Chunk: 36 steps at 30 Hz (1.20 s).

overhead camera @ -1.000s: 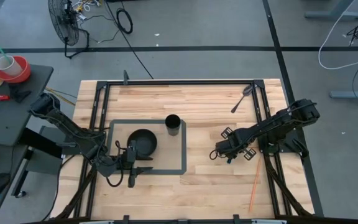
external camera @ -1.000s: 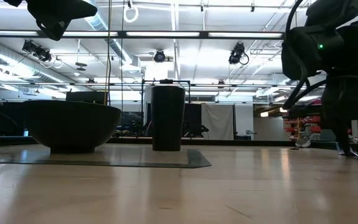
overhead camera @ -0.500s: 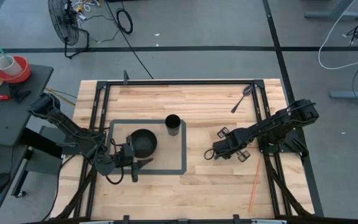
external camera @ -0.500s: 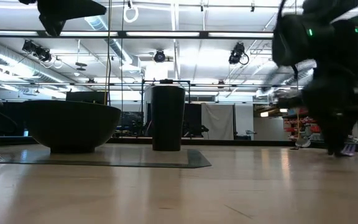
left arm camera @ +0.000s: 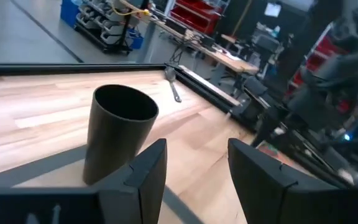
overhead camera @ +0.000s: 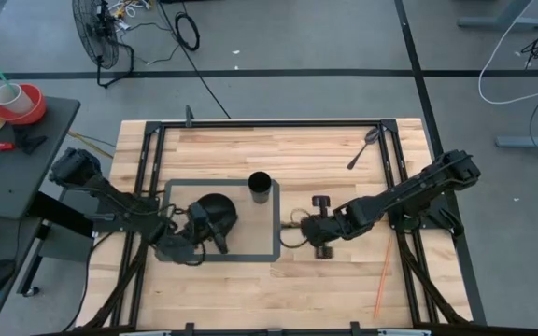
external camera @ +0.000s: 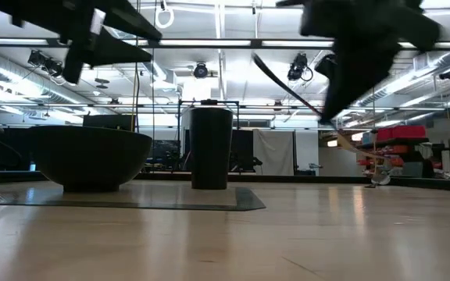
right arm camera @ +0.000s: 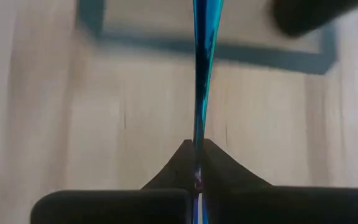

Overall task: Pick & Place Utensil
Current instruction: Put the blue fork into the black bowl on the gray placemat

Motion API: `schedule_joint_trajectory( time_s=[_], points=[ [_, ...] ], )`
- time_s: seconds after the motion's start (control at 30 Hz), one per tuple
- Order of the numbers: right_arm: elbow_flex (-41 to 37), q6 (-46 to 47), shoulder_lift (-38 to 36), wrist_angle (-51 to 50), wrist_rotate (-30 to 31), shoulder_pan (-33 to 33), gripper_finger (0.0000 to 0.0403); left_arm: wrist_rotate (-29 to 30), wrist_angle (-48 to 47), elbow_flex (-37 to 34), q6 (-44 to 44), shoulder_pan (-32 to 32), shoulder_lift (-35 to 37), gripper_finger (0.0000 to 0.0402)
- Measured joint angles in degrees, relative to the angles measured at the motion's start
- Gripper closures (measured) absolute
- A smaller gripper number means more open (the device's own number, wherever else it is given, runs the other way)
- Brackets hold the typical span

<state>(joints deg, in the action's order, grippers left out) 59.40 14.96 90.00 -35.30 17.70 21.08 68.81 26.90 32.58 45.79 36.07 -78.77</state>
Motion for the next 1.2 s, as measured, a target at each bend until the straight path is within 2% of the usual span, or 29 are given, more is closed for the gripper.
schedule_joint_trajectory(
  time_s=[0.13,0.27,0.47,0.57,0.67,0.8,0.9,1.07,1.2],
  points=[
    [0.6,15.1,0.0,6.6,2.3,0.0,0.0393,-4.4,9.7,0.0,-3.8,-4.0,-3.3,0.0225],
    [0.6,20.1,0.0,12.0,6.2,0.4,0.0393,-11.3,17.3,0.0,-4.2,-8.0,-6.9,0.0217],
    [0.6,26.8,0.0,16.6,8.6,0.3,0.0393,-18.5,26.1,2.8,-6.5,-13.0,-12.4,0.0152],
    [0.6,28.4,0.0,16.0,11.0,0.1,0.0393,-19.0,26.3,6.4,-9.4,-14.6,-15.0,0.0122],
    [0.6,29.4,0.0,15.7,11.9,-0.3,0.0393,-19.1,26.2,10.8,-13.5,-15.7,-17.7,0.011],
    [0.6,29.6,0.0,15.5,12.0,-0.7,0.0393,-20.1,25.7,16.4,-18.6,-16.6,-20.3,0.0113],
    [0.6,29.6,0.0,15.5,12.7,-0.7,0.0394,-17.6,23.9,19.0,-20.3,-16.7,-21.0,0.0119],
    [0.6,28.0,0.0,16.5,12.9,-0.1,0.0394,-12.8,23.3,19.5,-21.1,-17.2,-21.1,0.0128],
    [0.6,27.6,0.0,16.8,13.4,0.0,0.0394,-15.4,23.4,19.5,-20.2,-18.5,-21.1,0.0135]
  ],
)
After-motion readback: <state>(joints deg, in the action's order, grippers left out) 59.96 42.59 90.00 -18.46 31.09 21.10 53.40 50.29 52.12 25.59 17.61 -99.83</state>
